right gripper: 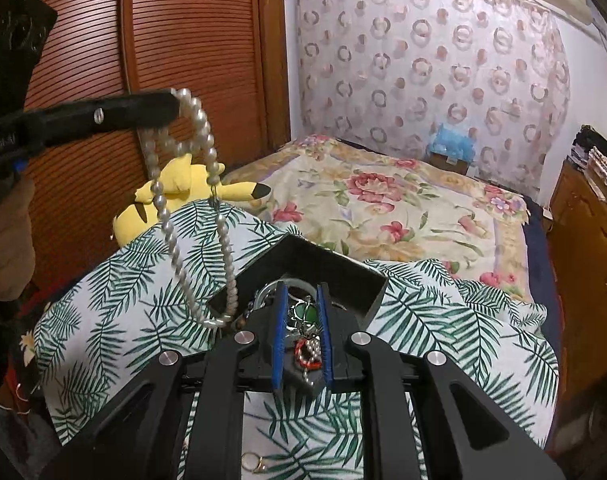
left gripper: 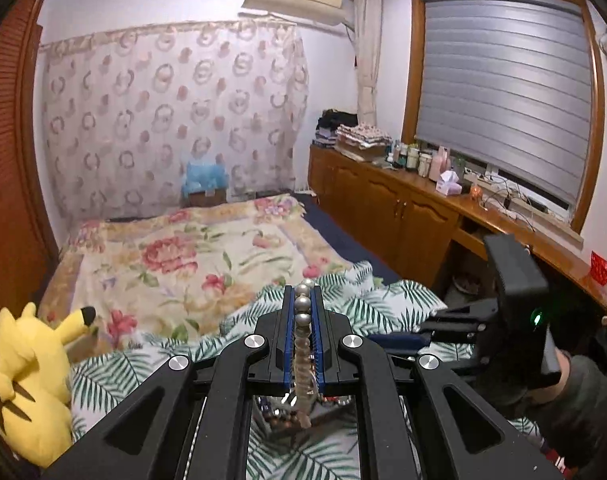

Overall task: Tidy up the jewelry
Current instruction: 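Drop the pearl necklace into the box with left tool while right tool drops the pendant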

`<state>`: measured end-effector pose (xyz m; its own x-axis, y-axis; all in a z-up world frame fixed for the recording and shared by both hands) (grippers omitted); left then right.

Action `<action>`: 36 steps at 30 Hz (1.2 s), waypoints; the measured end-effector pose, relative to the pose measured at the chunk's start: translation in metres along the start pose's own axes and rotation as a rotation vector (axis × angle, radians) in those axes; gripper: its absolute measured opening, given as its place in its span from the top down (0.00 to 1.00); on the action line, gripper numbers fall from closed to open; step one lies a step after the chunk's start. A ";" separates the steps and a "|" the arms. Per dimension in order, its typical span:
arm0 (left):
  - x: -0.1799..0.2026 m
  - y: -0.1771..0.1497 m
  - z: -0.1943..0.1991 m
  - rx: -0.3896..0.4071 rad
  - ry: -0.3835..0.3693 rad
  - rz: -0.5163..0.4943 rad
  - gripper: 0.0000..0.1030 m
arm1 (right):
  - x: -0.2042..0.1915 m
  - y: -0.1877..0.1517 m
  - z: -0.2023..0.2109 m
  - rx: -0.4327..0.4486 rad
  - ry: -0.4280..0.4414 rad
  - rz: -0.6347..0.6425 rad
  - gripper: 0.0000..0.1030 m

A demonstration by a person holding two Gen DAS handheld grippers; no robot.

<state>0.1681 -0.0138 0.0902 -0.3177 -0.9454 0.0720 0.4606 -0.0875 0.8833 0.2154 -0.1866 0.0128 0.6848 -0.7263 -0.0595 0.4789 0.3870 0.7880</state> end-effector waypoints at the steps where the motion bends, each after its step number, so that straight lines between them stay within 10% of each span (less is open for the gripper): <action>1: -0.001 0.002 -0.001 0.004 0.001 0.002 0.93 | 0.001 0.001 -0.002 -0.001 0.001 -0.002 0.84; 36: -0.007 -0.078 -0.074 -0.249 0.017 0.039 0.83 | 0.019 -0.063 -0.009 -0.077 -0.053 -0.117 0.83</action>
<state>0.1960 -0.0237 -0.0137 -0.2832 -0.9544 0.0942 0.6626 -0.1237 0.7387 0.2034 -0.2201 -0.0432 0.5928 -0.7973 -0.1140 0.5961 0.3391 0.7278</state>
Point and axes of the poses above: each gripper's, at about its wrist camera, not at the fingertips, and z roughly against the way its jaws point, x to its right, y to its top, the point moved 1 cm from there along -z, roughly the way its jaws point
